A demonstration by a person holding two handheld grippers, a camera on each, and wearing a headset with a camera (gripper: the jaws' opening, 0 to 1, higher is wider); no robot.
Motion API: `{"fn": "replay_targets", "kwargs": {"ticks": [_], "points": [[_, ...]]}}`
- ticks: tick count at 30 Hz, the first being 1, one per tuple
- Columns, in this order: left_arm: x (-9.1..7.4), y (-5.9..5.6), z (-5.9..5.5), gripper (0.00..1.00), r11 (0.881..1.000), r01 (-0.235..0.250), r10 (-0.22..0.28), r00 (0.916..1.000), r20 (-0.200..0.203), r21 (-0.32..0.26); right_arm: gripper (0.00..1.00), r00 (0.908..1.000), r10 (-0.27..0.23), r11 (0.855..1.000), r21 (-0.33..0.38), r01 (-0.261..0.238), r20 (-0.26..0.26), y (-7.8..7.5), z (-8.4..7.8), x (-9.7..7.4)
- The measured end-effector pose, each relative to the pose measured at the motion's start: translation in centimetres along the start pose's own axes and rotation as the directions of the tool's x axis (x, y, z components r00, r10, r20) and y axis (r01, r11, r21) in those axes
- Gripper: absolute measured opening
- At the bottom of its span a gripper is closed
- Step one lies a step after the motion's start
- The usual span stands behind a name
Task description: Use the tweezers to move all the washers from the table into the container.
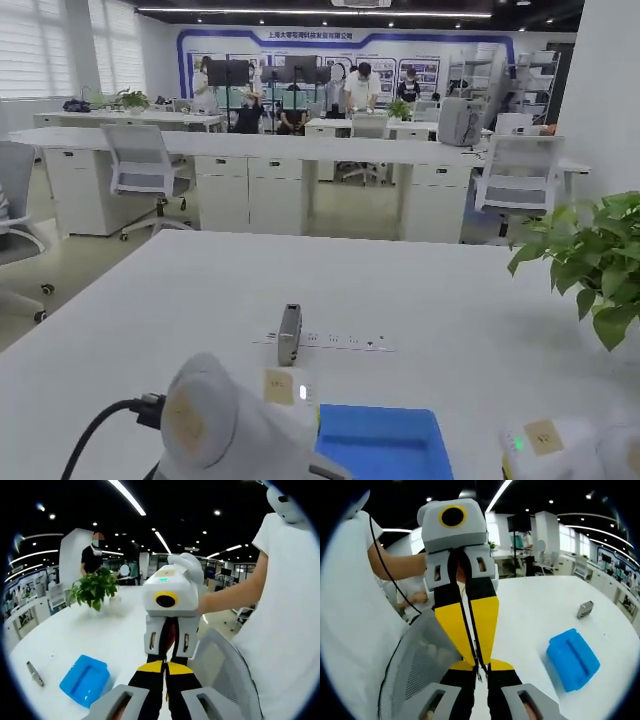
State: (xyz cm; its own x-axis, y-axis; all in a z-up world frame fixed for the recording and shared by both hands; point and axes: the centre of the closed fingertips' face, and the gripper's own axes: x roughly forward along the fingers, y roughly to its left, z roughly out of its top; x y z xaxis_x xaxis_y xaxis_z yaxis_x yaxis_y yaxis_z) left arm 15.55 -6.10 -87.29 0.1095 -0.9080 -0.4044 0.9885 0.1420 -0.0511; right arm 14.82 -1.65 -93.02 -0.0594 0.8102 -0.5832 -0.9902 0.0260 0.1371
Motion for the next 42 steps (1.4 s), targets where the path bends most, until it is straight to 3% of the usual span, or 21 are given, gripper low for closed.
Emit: {"fn": "replay_targets", "kwargs": {"ticks": [3,7,12,15,19,27,32,35,38,42], "points": [[-0.1,0.0,-0.1,0.0,1.0,0.005,-0.005,1.0,-0.006,0.013,0.05,1.0,-0.002,1.0,0.019,0.002,0.0,0.0,-0.1,0.1],[-0.5,0.5,0.8,0.0,1.0,0.011,-0.011,0.9997,0.022,0.001,0.06,1.0,-0.004,0.999,0.047,0.004,0.005,-0.4,-0.4,0.0],[-0.7,0.8,0.9,0.0,1.0,0.004,-0.004,1.0,0.007,0.018,0.08,0.9992,-0.021,0.997,0.073,0.018,0.035,-1.0,-0.2,-0.5],[-1.2,0.9,2.0,0.0,1.0,0.001,-0.001,0.9986,0.053,0.004,0.12,0.9994,-0.036,0.997,0.074,0.036,0.001,-1.3,-1.2,-0.2],[-1.6,1.2,2.5,0.0,1.0,-0.003,0.003,0.9974,0.071,0.002,0.12,0.9994,-0.035,0.995,0.093,0.035,-0.001,-1.3,-1.8,-0.1],[-1.7,1.1,2.5,0.0,1.0,0.001,0.0,0.9964,0.085,-0.013,0.08,0.9993,-0.036,0.993,0.111,0.034,0.013,-1.4,-1.7,-0.3],[-1.7,1.1,2.3,0.0,1.0,-0.001,0.003,0.9961,0.088,-0.022,0.04,0.9998,-0.018,0.996,0.088,0.019,-0.006,-1.0,-1.9,-0.1],[-1.8,1.5,1.9,0.0,0.999,-0.019,0.021,0.9966,0.079,-0.027,0.02,0.9981,-0.049,0.998,0.044,0.05,-0.037,-1.3,-2.3,-0.1],[-2.1,1.7,1.4,0.0,0.998,-0.02,0.023,0.998,0.059,-0.052,0.01,0.9976,-0.044,0.998,0.041,0.047,-0.054,-1.3,-2.5,-0.2],[-2.5,1.6,0.1,0.0,0.999,-0.018,0.017,0.9997,-0.016,-0.031,0.01,0.9943,-0.054,0.999,0.001,0.054,-0.092,-1.4,-3.2,-0.2]]}}
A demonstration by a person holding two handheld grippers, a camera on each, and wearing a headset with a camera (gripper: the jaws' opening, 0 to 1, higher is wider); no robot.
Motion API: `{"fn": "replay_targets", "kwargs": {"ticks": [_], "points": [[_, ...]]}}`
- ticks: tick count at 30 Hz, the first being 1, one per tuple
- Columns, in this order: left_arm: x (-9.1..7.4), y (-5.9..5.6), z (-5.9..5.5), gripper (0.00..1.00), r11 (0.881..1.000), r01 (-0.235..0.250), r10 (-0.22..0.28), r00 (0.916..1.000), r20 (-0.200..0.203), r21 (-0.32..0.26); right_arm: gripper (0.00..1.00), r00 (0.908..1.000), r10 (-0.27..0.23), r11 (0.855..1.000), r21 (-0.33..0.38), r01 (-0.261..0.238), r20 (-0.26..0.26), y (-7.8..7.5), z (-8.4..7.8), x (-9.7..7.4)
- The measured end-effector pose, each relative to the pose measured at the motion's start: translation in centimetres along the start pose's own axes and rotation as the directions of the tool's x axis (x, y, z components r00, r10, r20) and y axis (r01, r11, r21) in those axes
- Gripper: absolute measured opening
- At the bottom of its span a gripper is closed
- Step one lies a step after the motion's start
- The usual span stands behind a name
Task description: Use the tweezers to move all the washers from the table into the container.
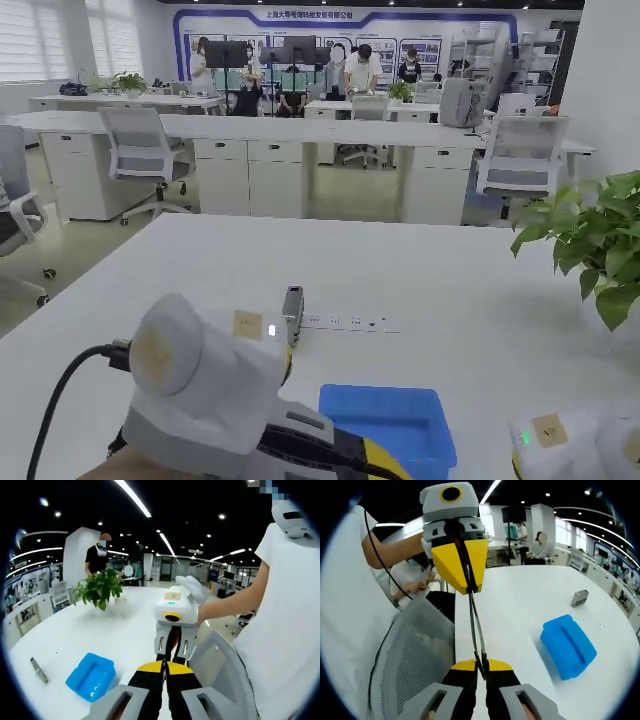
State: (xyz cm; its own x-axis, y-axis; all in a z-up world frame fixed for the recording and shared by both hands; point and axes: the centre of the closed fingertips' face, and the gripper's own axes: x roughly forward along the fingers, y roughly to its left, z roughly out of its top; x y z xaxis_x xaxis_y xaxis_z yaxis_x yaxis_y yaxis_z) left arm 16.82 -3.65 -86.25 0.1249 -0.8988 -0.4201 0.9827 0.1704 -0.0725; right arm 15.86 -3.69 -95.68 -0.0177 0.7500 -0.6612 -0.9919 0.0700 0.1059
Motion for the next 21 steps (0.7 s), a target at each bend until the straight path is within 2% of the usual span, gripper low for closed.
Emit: {"fn": "replay_targets", "kwargs": {"ticks": [4,7,9,15,19,21], "points": [[-0.2,0.1,-0.8,0.0,1.0,0.0,0.0,0.9993,-0.038,0.001,0.01,0.9997,-0.007,1.0,-0.022,0.006,-0.023,-0.2,-0.4,0.1],[-0.4,0.4,-2.0,0.0,0.999,-0.005,0.008,0.9954,-0.095,0.033,0.01,0.9988,-0.018,0.999,-0.045,0.016,-0.046,-0.6,-0.7,0.1],[-0.4,0.5,-2.4,0.0,0.999,-0.003,0.007,0.9935,-0.113,0.034,0.01,0.9978,-0.021,0.998,-0.063,0.017,-0.063,-0.7,-0.8,0.2],[-0.2,1.0,-4.1,0.0,0.999,-0.01,0.015,0.9851,-0.171,0.034,0.0,0.9937,-0.038,0.993,-0.113,0.026,-0.106,-1.2,-1.4,0.2],[0.2,1.2,-5.8,0.0,1.0,-0.006,0.011,0.9747,-0.223,0.023,0.0,0.9887,-0.046,0.989,-0.147,0.025,-0.143,-1.5,-2.1,0.5],[0.5,1.4,-6.5,0.0,1.0,-0.007,0.011,0.9728,-0.232,0.016,0.0,0.9845,-0.053,0.986,-0.168,0.024,-0.168,-1.8,-2.7,0.8]]}}
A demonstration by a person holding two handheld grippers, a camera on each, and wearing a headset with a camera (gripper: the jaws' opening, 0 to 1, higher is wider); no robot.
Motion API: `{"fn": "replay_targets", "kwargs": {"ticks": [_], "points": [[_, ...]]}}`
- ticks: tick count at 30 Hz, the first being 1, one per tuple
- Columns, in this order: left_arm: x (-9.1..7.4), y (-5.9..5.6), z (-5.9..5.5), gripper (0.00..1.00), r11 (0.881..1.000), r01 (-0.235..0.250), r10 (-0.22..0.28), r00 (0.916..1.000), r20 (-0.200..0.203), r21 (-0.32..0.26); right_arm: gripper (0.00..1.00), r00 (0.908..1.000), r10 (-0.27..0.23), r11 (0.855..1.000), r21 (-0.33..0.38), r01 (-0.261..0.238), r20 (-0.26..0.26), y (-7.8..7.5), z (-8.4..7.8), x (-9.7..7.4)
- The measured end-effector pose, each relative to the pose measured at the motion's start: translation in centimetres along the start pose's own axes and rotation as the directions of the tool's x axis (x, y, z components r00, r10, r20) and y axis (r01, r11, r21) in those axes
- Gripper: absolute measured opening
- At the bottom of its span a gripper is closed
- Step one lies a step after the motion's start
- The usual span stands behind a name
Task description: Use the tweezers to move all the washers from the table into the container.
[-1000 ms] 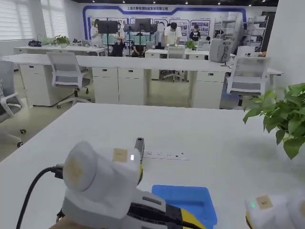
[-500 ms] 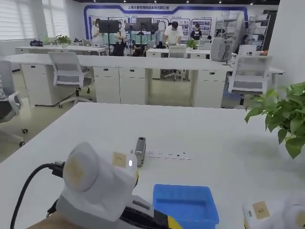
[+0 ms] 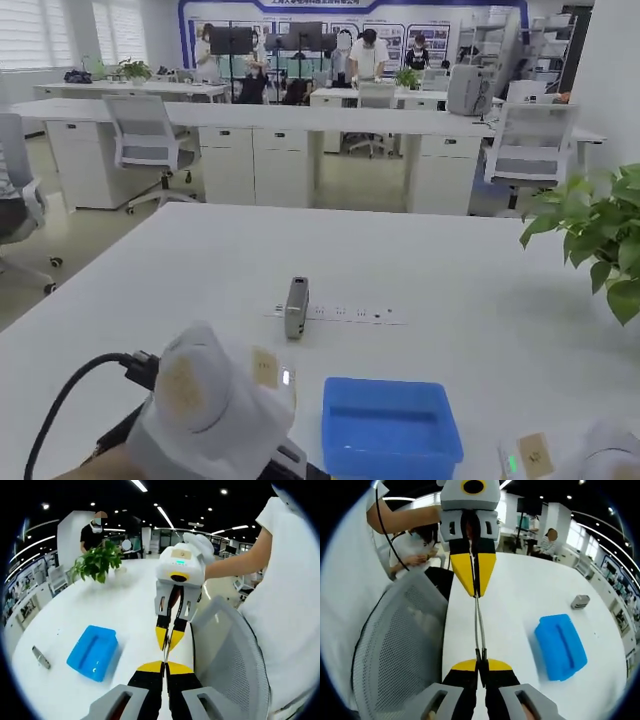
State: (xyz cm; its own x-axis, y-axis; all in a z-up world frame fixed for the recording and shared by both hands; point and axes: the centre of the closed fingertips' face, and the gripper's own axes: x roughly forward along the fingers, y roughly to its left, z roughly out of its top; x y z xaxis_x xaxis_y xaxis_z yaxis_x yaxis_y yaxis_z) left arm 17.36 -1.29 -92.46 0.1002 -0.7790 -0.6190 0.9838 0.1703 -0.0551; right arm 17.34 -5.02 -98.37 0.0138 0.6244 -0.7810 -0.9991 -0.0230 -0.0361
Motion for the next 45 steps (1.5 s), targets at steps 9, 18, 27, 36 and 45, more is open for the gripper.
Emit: {"fn": "replay_targets", "kwargs": {"ticks": [9,18,27,36,45], "points": [[3.0,1.6,-3.3,0.0,1.0,-0.027,0.027,0.9963,-0.082,-0.004,0.0,0.9955,-0.021,0.999,-0.052,0.016,-0.092,-1.8,-2.4,1.6],[6.3,4.5,-6.9,0.0,0.989,-0.092,0.119,0.9626,-0.243,0.118,0.02,0.9902,-0.056,0.998,-0.011,0.055,-0.127,-4.5,-5.3,4.6],[8.8,5.8,-9.9,0.0,0.972,-0.07,0.149,0.9234,-0.354,0.225,0.05,0.9849,-0.053,0.998,0.026,0.058,-0.165,-5.2,-7.4,6.4],[9.7,6.6,-10.9,0.0,0.98,-0.061,0.13,0.915,-0.382,0.187,0.07,0.9871,-0.05,0.993,0.1,0.066,-0.152,-5.6,-7.9,6.5],[10.0,7.2,-11.5,0.0,0.984,-0.045,0.114,0.9015,-0.418,0.173,0.2,0.9778,-0.105,0.983,0.132,0.13,-0.181,-5.9,-8.2,6.1]]}}
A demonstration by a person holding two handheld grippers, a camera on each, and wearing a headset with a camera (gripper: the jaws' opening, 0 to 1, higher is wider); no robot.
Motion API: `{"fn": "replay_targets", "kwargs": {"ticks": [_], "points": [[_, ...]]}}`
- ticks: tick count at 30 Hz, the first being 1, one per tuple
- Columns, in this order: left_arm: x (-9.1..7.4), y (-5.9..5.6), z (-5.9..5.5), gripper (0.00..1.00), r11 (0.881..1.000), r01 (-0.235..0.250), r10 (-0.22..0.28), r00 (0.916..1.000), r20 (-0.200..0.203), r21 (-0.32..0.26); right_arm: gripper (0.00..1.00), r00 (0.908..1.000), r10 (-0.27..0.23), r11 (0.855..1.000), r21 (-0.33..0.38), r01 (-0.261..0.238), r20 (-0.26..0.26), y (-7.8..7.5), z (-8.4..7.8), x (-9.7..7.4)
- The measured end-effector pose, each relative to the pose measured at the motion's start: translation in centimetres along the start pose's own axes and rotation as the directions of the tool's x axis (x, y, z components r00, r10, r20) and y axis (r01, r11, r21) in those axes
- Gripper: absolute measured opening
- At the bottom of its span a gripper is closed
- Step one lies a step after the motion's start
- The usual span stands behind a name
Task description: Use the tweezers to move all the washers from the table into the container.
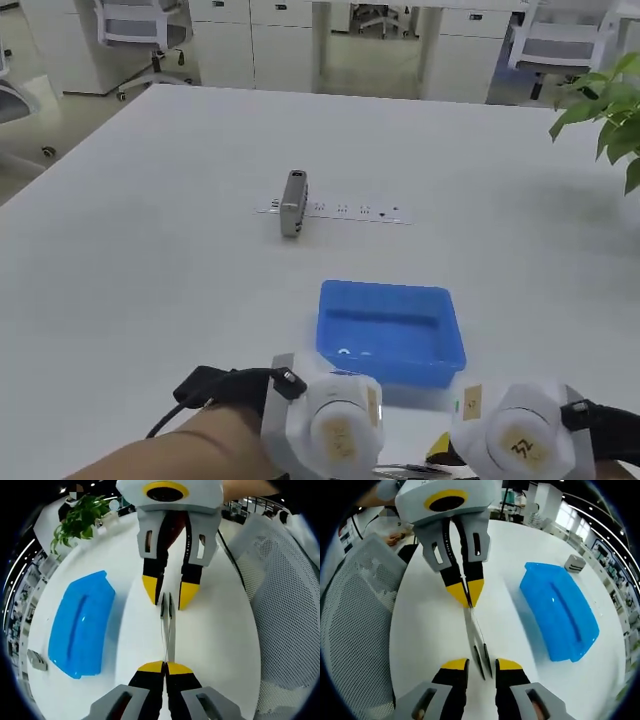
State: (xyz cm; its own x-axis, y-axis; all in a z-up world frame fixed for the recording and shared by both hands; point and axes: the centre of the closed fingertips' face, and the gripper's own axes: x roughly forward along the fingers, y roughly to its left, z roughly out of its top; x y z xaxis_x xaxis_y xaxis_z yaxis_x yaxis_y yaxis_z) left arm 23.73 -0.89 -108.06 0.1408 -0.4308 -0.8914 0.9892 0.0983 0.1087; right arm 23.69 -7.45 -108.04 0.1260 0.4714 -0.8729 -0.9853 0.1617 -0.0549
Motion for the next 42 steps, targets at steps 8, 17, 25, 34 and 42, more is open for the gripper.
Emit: {"fn": "replay_targets", "kwargs": {"ticks": [8,17,25,34,42], "points": [[-0.1,-0.1,0.0,0.0,0.998,0.014,-0.015,0.9997,-0.019,-0.068,0.32,0.9898,-0.082,0.975,0.215,0.055,0.117,0.1,1.1,-2.9],[-0.4,0.3,-0.3,0.09,0.968,-0.068,0.07,0.9975,0.002,-0.243,0.51,0.9063,-0.341,0.827,0.539,0.162,0.25,0.1,2.0,-8.0],[-3.2,-0.4,1.1,0.34,0.849,-0.037,0.15,0.9733,0.174,-0.528,0.68,0.8514,-0.453,0.758,0.617,0.213,0.264,0.3,1.0,-11.0],[-8.4,-0.5,1.2,0.62,0.685,-0.029,0.323,0.9079,0.268,-0.728,0.82,0.8144,-0.509,0.72,0.657,0.225,0.279,0.7,0.6,-11.9],[-11.4,-1.4,-0.5,0.87,0.563,-0.051,0.445,0.8596,0.25,-0.825,0.89,0.7921,-0.54,0.712,0.657,0.249,0.284,0.7,0.6,-12.6]]}}
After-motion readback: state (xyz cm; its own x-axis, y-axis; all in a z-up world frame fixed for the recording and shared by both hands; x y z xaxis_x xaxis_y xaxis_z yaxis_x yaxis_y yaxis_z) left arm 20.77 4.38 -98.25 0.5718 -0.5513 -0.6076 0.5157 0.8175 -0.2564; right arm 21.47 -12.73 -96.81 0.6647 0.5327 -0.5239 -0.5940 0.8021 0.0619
